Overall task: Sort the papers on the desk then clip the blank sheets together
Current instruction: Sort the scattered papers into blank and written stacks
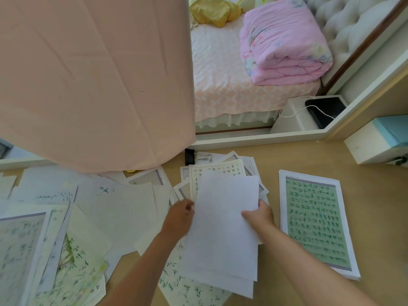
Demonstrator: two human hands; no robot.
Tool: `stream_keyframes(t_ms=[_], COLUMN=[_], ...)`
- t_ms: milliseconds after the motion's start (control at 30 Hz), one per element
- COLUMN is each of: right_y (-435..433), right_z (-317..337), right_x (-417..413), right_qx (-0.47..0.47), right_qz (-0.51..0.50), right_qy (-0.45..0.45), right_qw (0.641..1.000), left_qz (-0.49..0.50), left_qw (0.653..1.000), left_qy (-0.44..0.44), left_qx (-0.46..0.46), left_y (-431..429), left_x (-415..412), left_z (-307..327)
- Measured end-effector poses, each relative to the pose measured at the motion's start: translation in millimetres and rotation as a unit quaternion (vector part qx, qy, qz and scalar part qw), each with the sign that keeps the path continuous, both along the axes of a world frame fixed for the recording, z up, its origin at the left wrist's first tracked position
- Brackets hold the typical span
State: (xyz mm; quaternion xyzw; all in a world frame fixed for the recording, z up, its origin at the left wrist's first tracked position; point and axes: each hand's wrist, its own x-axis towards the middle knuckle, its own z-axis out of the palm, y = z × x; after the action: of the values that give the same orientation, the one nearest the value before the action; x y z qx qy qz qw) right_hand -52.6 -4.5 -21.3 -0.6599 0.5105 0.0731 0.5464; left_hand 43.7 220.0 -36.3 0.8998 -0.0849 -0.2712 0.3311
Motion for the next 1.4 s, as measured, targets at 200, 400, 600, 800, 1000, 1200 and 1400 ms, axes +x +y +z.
stream_keyframes(t_ms=[200, 400, 600, 800, 1000, 1200, 1400], right_y=[-31.0, -26.4, -23.3, -20.0, -10.2, -4.3, 7.6], right_z=[-8.9, -18.7, -20.5, -19.0, -27.4, -25.2, -21.0], right_x=[-16.4, -17.6, -18.4, -10.7, -13.9, -17.9, -1.3], right_qx=[0.043, 0.059, -0.096, -0.086, -0.085, -0.199, -0.119], right_qz=[-0.136, -0.082, -0.157, -0.187, -0.077, 0.037, -0.094], right_qy=[-0.010, 0.030, 0.032, 0.003, 0.035, 0.111, 0.105], right_qw=[0.990, 0.994, 0.982, 0.979, 0.993, 0.973, 0.983], left_qz=[-0.055, -0.090, -0.132, -0.285, -0.200, -0.008, 0.022], left_qw=[0.991, 0.974, 0.961, 0.900, 0.933, 0.992, 0.997], left_qy=[-0.056, -0.063, -0.102, -0.141, -0.240, -0.064, 0.015], left_qx=[0.112, 0.198, 0.221, 0.297, 0.181, 0.113, 0.078], left_y=[-8.8, -32.2, -20.5, 18.7, 9.1, -6.5, -33.6], left_x=[49.3, 52.5, 32.1, 2.6, -28.6, -23.2, -27.1], left_z=[-4.7, -10.2, -5.0, -17.6, -4.0, -12.8, -8.4])
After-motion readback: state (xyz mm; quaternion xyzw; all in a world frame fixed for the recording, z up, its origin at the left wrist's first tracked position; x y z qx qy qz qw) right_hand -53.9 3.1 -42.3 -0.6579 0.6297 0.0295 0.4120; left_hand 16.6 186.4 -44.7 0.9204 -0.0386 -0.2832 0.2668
